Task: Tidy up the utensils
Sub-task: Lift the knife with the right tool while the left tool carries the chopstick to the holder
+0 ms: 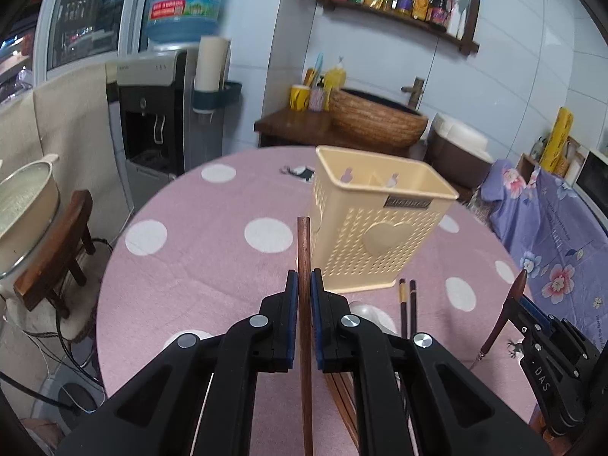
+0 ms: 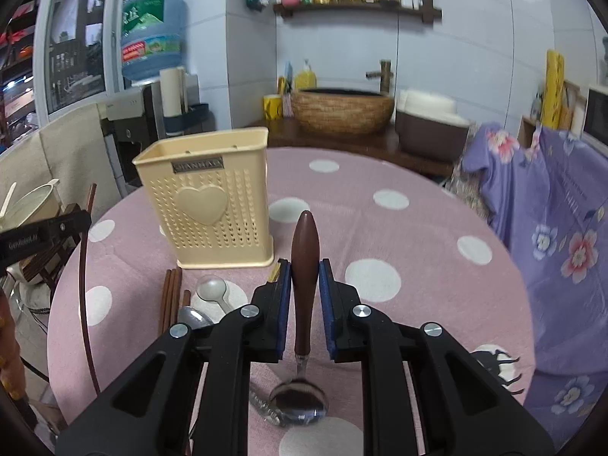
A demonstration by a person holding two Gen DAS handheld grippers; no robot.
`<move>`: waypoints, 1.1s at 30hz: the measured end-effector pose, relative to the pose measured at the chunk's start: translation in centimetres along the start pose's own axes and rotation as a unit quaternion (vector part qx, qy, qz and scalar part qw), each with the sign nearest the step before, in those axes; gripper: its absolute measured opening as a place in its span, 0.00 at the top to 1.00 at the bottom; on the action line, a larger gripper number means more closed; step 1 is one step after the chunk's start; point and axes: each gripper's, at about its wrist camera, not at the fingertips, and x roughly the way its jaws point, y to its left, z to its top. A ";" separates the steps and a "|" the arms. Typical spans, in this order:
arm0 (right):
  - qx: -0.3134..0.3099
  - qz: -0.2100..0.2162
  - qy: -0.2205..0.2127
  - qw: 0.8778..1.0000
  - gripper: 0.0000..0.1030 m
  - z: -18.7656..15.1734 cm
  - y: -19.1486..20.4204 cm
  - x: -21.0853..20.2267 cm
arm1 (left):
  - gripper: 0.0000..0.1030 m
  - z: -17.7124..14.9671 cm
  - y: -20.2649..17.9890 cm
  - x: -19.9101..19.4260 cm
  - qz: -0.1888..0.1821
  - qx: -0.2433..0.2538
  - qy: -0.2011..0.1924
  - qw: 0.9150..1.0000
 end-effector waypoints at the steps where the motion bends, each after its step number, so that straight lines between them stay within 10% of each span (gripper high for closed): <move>1: -0.002 -0.001 -0.006 1.000 0.85 0.0 -0.1 -0.7 | 0.92 0.0 0.0 -0.5 -0.003 -0.001 -0.004 1.000; 33: 0.022 0.069 -0.031 0.997 0.85 2.2 -1.6 -6.1 | 0.92 2.6 -0.5 -6.8 -0.044 0.006 -0.080 0.996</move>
